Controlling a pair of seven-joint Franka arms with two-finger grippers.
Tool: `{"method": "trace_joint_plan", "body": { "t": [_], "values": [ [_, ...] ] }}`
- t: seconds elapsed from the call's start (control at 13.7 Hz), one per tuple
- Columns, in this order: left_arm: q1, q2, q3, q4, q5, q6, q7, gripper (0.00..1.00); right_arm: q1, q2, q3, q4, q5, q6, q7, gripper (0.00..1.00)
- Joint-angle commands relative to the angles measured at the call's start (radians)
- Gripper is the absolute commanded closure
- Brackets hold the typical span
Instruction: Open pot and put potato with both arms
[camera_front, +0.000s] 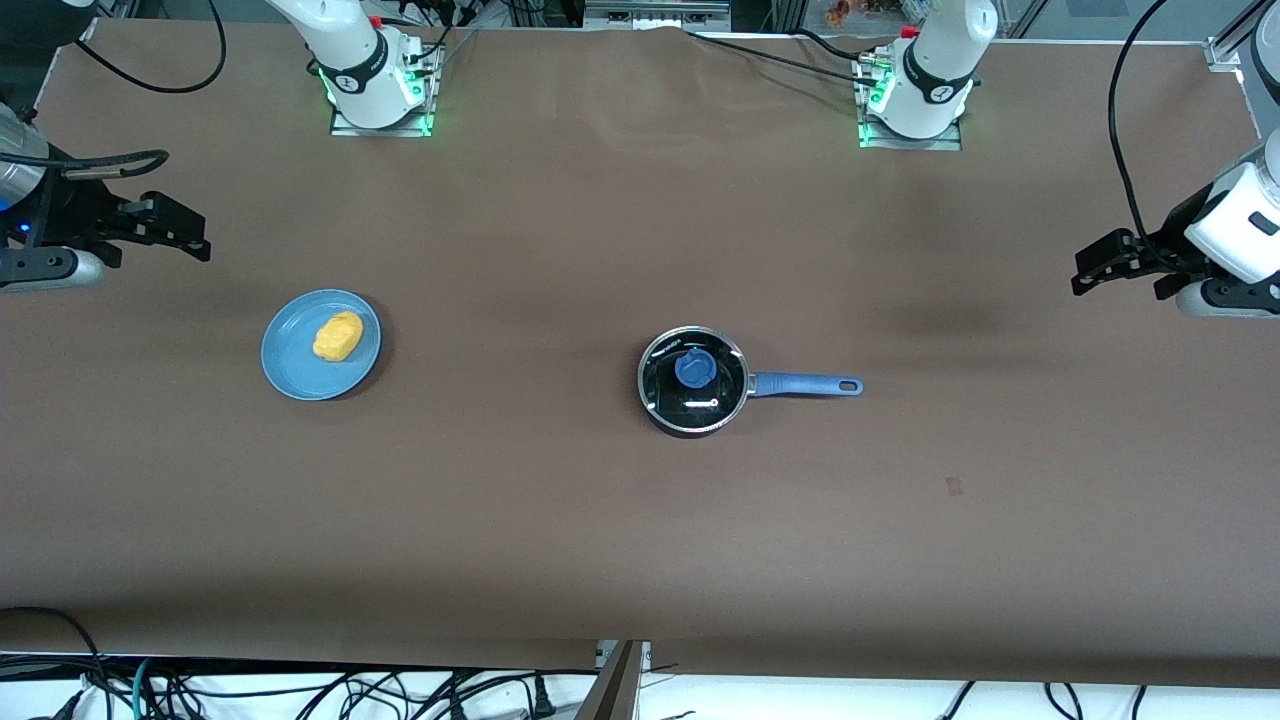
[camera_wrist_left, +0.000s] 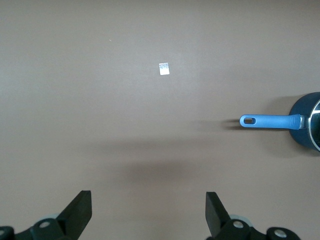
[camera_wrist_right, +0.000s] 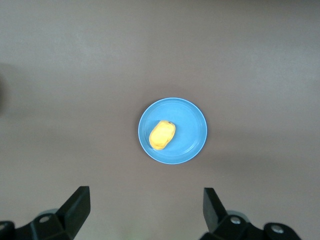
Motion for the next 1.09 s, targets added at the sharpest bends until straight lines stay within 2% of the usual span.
{"method": "trace_joint_plan", "body": {
  "t": [0.0, 0.22, 0.87, 1.02],
  "values": [
    [0.009, -0.017, -0.003, -0.012, -0.021, -0.015, -0.024, 0.00, -0.007, 0.008, 0.003, 0.021, 0.013, -0.005, -0.006, 0.00],
    [0.009, -0.008, -0.006, -0.014, -0.007, -0.069, -0.069, 0.00, -0.009, 0.008, 0.003, 0.021, 0.013, -0.005, -0.007, 0.00],
    [0.025, -0.005, -0.002, 0.000, 0.002, -0.069, -0.072, 0.00, 0.002, 0.009, 0.006, 0.020, 0.008, -0.001, 0.005, 0.00],
    [0.023, -0.003, -0.005, 0.000, 0.002, -0.069, -0.074, 0.00, 0.013, 0.052, 0.010, 0.020, -0.003, 0.020, 0.005, 0.00]
  ]
}}
